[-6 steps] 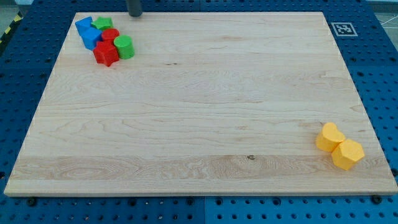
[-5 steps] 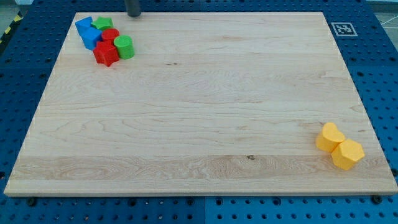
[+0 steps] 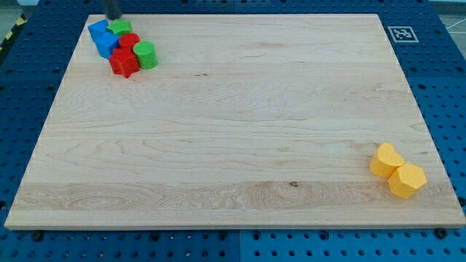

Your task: Point your arm towards blue triangle

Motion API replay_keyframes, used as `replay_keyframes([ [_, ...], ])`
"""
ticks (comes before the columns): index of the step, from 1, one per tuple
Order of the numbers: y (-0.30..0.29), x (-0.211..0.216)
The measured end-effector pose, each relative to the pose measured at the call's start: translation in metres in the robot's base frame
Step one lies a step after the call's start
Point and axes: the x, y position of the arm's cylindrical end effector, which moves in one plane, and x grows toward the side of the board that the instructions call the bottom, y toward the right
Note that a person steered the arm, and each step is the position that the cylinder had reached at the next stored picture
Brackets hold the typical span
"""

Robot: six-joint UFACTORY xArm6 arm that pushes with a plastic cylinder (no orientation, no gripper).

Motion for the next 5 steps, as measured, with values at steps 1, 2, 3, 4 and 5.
replay_keyframes([
  [1,-0.025,0.0],
  [2,-0.039,0.005],
  [3,-0.039,0.017],
  [4,-0.039,0.017],
  [5,-0.035,0.024],
])
